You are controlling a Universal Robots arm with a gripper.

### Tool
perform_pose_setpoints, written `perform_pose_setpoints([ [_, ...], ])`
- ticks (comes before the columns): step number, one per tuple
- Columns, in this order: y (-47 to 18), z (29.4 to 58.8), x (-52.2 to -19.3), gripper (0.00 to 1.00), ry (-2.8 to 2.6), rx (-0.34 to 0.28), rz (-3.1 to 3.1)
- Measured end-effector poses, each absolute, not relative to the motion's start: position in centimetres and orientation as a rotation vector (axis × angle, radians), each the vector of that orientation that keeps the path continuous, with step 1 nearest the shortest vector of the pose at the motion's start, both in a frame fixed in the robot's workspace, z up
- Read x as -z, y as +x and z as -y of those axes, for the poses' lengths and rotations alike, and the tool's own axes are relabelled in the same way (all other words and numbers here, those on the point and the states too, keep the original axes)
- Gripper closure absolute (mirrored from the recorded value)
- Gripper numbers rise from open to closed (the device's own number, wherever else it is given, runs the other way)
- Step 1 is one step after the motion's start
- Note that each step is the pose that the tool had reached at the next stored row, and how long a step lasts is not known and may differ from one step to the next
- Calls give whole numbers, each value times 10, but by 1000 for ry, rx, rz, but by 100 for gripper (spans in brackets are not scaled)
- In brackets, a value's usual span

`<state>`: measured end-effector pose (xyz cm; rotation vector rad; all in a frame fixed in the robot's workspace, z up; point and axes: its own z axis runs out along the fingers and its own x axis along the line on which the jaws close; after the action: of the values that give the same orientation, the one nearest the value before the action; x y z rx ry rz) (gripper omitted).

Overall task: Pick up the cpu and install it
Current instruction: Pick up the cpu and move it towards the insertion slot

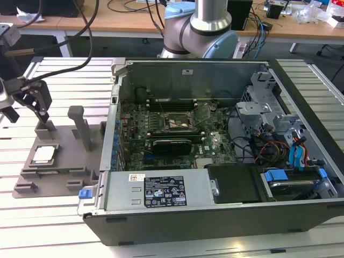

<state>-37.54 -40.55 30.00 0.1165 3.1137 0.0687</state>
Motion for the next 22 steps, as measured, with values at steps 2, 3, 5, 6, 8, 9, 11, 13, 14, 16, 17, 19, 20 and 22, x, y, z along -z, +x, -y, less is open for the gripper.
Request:
perform_pose_setpoints([
  [2, -375, 406, -299, 31, 116, -69, -3114],
  [3, -375, 405, -298, 31, 117, -69, -3114],
  [5, -375, 406, -297, 31, 117, -68, -3114],
  [6, -376, 406, -296, 31, 117, -69, -3114],
  [8, -376, 406, -296, 31, 116, -69, -3114],
  [9, -376, 406, -295, 31, 117, -69, -3114],
  [11, -376, 406, -295, 31, 117, -69, -3114],
  [13, -376, 406, -294, 31, 117, -69, -3114],
  [14, -376, 406, -294, 31, 117, -69, -3114],
  [16, -376, 406, -294, 31, 117, -69, -3114],
  [17, -376, 406, -293, 31, 117, -69, -3114],
  [19, -376, 406, -292, 31, 116, -69, -3113],
  [20, -376, 406, -292, 31, 117, -69, -3114],
  [22, -376, 406, -291, 31, 117, -69, -3114],
])
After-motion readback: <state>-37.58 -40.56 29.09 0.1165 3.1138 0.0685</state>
